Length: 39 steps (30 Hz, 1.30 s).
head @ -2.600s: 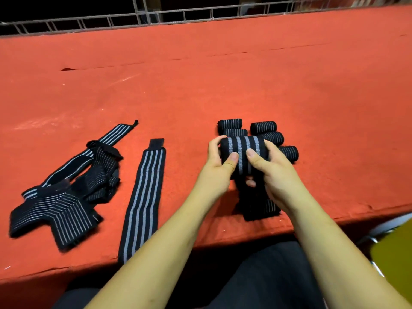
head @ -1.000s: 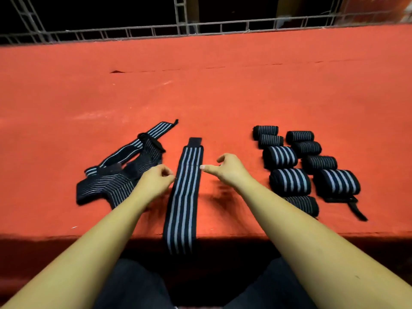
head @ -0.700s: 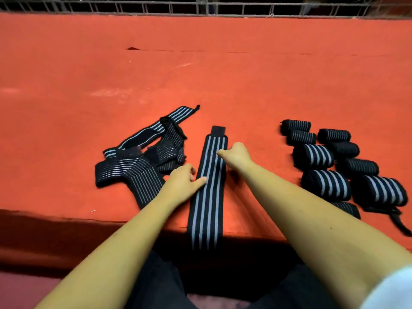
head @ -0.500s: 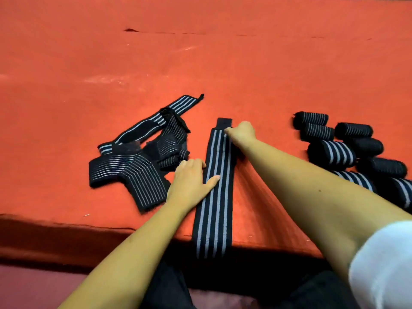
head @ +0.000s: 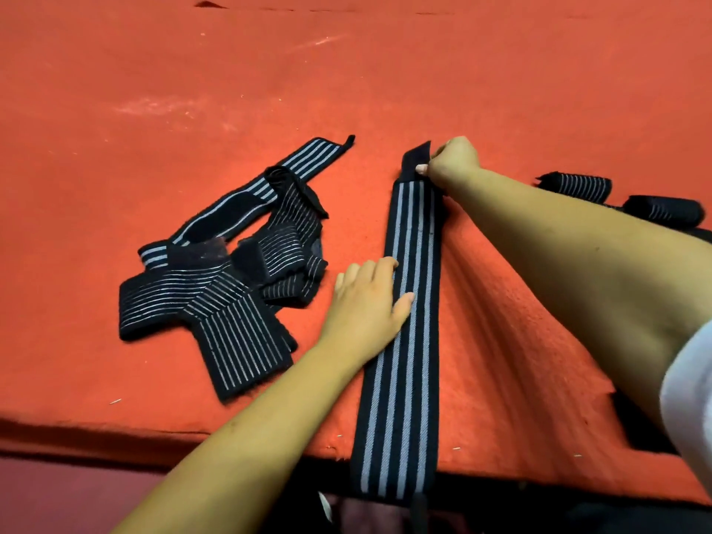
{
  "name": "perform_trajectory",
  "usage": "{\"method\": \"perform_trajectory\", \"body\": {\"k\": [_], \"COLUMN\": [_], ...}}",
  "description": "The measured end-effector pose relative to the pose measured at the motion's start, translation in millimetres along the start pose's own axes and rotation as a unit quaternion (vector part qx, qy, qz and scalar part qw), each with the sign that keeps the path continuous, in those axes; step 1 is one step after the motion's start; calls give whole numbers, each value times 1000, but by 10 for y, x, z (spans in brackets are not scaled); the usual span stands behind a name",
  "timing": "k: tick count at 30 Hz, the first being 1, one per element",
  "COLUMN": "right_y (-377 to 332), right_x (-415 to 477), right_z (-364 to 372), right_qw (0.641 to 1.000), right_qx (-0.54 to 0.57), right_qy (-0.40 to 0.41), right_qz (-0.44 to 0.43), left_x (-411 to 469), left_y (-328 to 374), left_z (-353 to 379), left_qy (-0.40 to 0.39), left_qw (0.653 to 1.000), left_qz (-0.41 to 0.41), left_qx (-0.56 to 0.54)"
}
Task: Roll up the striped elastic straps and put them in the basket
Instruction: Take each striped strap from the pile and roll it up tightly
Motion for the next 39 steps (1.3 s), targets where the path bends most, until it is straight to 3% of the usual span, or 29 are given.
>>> {"method": "perform_trajectory", "body": {"k": [4, 7, 9, 12, 15, 18, 23, 26, 30, 32, 35, 37, 39], "right_y": [51, -77, -329, -766, -1019, -946, -751, -762, -773, -833, -1039, -1155, -1248], "right_x": [-27, -188, -383, -771, -1189, -1433, -1428, -1434, -1462, -1460, -1455, -1474, -1544], "right_z": [50, 171, 282, 633, 1193, 1710, 1911, 1903, 1858, 1778, 1420, 1211, 1112], "right_qw": [999, 997, 992, 972, 927, 900, 893, 893, 899, 911, 924, 866, 787], "right_qx": [-26, -63, -67, -35, -56, -107, -166, -162, -155, -91, 239, 429, 533], "right_qy": [-19, 14, 31, -27, -135, -236, -229, -244, -249, -288, -258, -253, -310], "right_qz": [-18, -43, -99, -232, -347, -351, -349, -342, -327, -280, -150, -41, 31], "left_x": [136, 232, 276, 293, 324, 352, 508, 584, 759, 851, 936, 929, 885], "left_y": [60, -238, -634, -1356, -2018, -2386, -2621, -2613, -2300, -2080, -1851, -1737, -1615], "left_z": [-101, -585, -947, -1235, -1095, -846, -836, -1053, -1606, -1836, -1986, -1980, -1905], "left_qy": [-23, 33, 90, 142, 79, -34, -74, 11, 161, 173, 160, 130, 91], "left_qw": [999, 998, 995, 979, 961, 942, 938, 957, 957, 964, 968, 957, 957], "left_qz": [21, 41, 2, -141, -263, -332, -334, -290, -237, -196, -148, -134, -110], "left_qx": [22, -30, -42, -24, 25, 37, 62, -11, -44, -53, -122, -223, -252]}}
Point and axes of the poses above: each hand's wrist, its own x-axis towards the middle knuckle, its own z-axis out of the palm, y = z × x, the point moved 5 cm from there along x, towards the middle knuckle, and after that the axes turned 11 degrees about x, right-handed, at the moved point
